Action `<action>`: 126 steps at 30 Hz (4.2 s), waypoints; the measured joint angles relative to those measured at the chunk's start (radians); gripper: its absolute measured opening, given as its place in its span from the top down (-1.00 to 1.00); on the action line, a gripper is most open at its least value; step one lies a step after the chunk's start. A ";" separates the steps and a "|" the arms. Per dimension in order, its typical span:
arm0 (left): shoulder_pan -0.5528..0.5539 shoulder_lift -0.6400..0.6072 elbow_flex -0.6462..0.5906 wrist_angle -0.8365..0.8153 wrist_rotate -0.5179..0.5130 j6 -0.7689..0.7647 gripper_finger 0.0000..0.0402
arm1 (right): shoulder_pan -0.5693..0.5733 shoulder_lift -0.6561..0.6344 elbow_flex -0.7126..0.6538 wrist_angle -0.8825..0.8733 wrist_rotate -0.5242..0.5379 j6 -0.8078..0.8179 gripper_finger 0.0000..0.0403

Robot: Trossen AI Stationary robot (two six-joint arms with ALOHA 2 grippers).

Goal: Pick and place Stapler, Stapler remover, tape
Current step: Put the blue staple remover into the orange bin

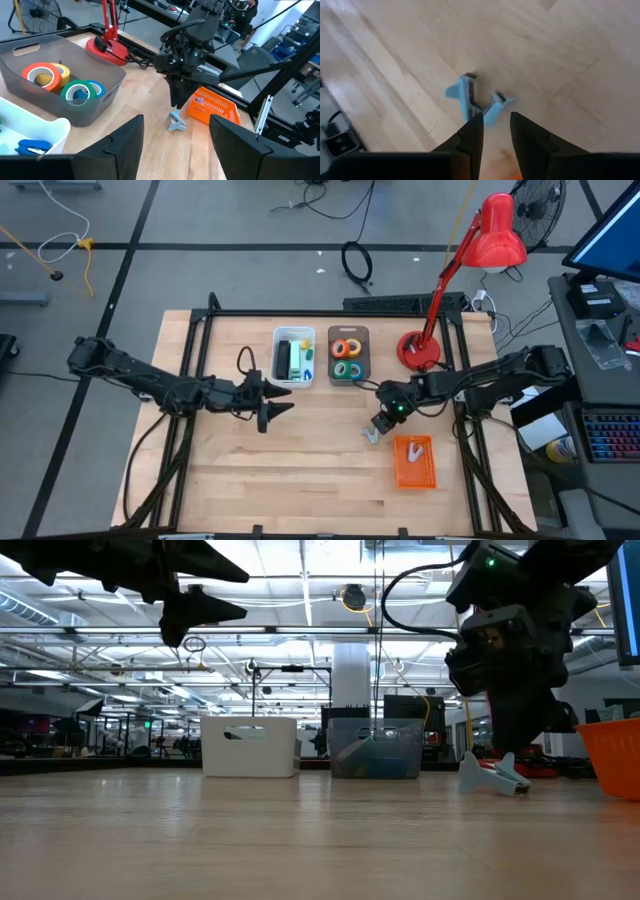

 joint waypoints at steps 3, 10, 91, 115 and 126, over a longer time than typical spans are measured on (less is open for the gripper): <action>0.000 0.000 0.000 -0.001 0.000 0.001 -0.13 | 0.000 0.000 0.000 0.000 -0.007 0.013 0.55; 0.007 0.000 0.000 -0.003 0.000 0.005 -0.13 | -0.005 0.000 0.000 0.000 -0.006 0.015 0.55; 0.009 0.001 0.002 -0.030 -0.001 0.043 -0.13 | -0.015 -0.106 0.005 0.133 -0.049 0.000 0.99; 0.008 0.001 0.002 -0.034 -0.001 0.052 -0.13 | 0.471 -0.427 0.006 -0.394 -0.009 0.648 1.00; 0.009 0.001 0.002 -0.026 -0.001 0.046 -0.13 | 0.507 -0.240 0.006 -0.328 0.044 0.678 1.00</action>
